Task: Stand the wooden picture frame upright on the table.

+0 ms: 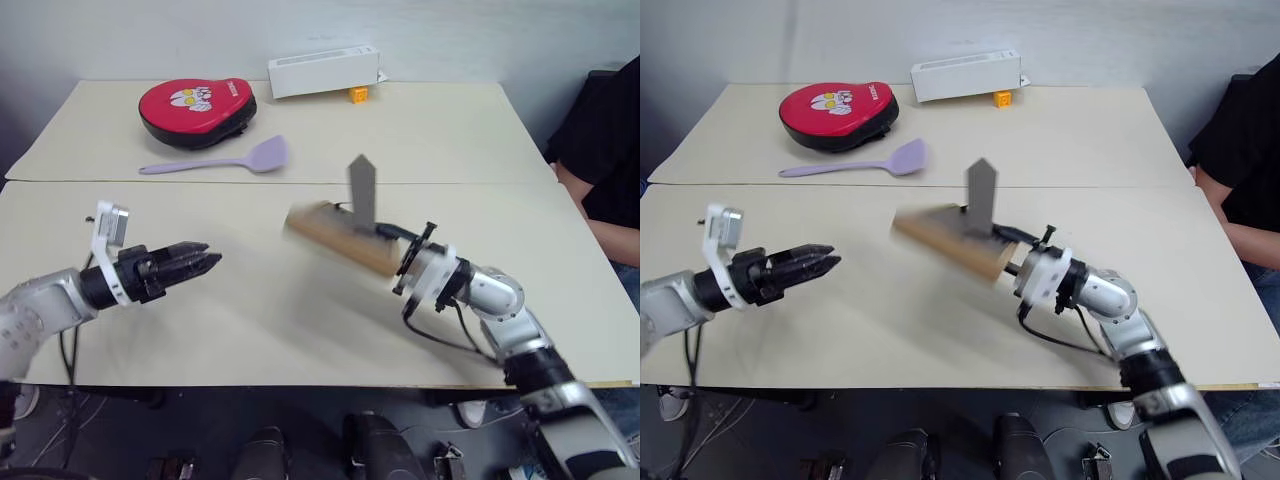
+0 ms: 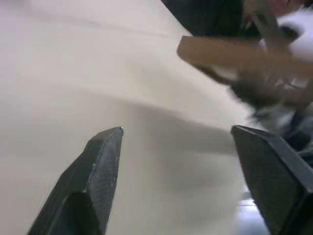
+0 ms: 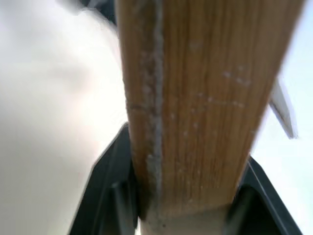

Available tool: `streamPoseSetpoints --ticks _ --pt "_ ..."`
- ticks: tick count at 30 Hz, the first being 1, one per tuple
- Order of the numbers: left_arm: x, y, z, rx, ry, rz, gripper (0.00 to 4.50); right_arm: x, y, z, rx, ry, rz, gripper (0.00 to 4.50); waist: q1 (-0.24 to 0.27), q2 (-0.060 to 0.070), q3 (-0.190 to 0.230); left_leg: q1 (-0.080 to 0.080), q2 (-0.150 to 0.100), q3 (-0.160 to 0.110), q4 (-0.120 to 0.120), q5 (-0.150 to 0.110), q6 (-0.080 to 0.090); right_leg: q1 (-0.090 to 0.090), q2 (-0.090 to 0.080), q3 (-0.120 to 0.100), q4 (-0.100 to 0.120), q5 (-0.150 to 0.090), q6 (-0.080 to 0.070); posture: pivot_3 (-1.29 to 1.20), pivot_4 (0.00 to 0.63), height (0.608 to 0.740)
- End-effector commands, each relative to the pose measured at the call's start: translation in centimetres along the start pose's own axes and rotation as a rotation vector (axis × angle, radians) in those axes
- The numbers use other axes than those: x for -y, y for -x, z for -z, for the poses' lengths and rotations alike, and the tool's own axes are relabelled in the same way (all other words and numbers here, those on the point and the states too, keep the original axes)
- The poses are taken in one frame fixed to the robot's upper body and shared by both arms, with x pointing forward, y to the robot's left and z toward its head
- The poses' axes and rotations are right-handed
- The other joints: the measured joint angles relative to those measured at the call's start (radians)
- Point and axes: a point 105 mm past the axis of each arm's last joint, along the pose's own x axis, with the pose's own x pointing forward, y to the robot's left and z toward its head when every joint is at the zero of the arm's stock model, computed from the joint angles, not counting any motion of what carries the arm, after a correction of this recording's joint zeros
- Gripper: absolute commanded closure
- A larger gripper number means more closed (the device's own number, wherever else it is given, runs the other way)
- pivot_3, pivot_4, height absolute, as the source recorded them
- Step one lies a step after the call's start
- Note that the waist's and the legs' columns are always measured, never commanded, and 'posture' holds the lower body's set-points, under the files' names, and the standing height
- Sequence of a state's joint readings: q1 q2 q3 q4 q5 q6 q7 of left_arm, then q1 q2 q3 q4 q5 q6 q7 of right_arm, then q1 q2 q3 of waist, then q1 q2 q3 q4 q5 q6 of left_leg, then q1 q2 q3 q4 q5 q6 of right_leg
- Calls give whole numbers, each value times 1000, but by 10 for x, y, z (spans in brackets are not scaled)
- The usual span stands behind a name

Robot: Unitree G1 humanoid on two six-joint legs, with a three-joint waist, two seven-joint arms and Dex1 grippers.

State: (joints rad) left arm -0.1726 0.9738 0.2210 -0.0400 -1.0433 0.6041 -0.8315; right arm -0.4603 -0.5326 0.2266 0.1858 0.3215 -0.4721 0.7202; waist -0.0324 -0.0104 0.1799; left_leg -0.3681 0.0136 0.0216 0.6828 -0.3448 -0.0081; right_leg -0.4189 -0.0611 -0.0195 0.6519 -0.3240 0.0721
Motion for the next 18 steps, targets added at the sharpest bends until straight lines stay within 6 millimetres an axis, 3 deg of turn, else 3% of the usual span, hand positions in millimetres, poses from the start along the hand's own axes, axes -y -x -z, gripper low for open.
streamPoseSetpoints --ticks 1,3,5,8,14,18 --pt "20 0 1 -1 -279 111 0 7 -3 -20 53 -444 -73 3230 4 0 0 0 0 0 0 0 0 0 0 0 0 0 0 0 150 740" --pt "23 -2 8 9 -336 122 0 14 -3 -13 -3 -599 -51 3230 5 0 0 0 0 0 0 -1 2 0 -1 0 0 0 0 0 150 740" --pt "26 -4 13 7 -369 137 0 22 -3 -7 -32 -623 -14 3230 5 0 0 0 0 0 0 -2 3 0 -2 0 0 0 0 0 150 740" --pt "30 -6 22 6 -375 153 0 30 -6 17 -129 -654 46 3230 5 0 0 -1 0 0 -1 -2 4 0 -2 0 -1 0 0 0 150 740" --pt "31 -12 24 32 -346 152 0 21 -13 53 -206 -717 75 3230 0 0 0 -2 0 1 -2 -3 4 -2 -2 0 1 0 0 0 150 740" --pt "32 -14 20 43 -348 157 0 4 -11 69 -232 -801 75 3230 -6 1 0 -2 0 4 -1 -2 4 -4 -1 2 5 0 1 0 150 740"
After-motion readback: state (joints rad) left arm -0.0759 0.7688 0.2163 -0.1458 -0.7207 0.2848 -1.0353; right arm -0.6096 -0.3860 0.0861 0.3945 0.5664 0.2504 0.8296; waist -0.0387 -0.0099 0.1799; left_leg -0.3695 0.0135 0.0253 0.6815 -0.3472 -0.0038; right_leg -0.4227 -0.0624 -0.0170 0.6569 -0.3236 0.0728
